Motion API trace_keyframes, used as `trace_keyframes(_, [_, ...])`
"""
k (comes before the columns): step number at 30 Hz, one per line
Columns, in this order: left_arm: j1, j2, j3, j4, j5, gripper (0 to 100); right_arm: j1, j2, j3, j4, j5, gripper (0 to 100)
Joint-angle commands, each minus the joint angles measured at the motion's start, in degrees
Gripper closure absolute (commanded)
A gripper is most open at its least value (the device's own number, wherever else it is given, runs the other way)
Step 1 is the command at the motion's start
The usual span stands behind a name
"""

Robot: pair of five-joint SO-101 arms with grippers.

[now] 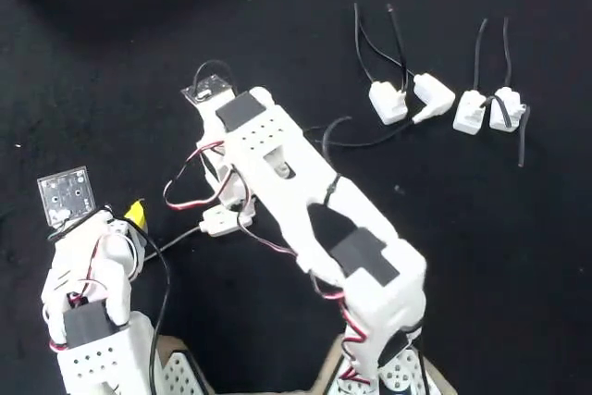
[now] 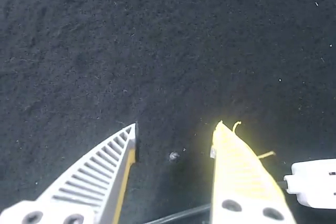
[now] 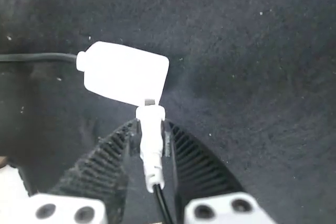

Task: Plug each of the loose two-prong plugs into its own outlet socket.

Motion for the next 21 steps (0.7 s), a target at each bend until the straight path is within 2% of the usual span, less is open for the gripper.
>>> trace_keyframes(1, [-0.5,-0.4,-0.6,0.3,-0.4,76,0.9,0.9,-4.8,0.6,-1.8,98.8])
trace_keyframes(14, [-0.5,-0.4,-0.6,0.3,-0.4,76,1.1,10.8,-10.7,1.8,-2.0,98.8])
trace_keyframes(21, [-0.6,-0.4,-0.7,0.3,-0.4,76,1.0,9.2,-10.7,4.8,-1.8,98.8])
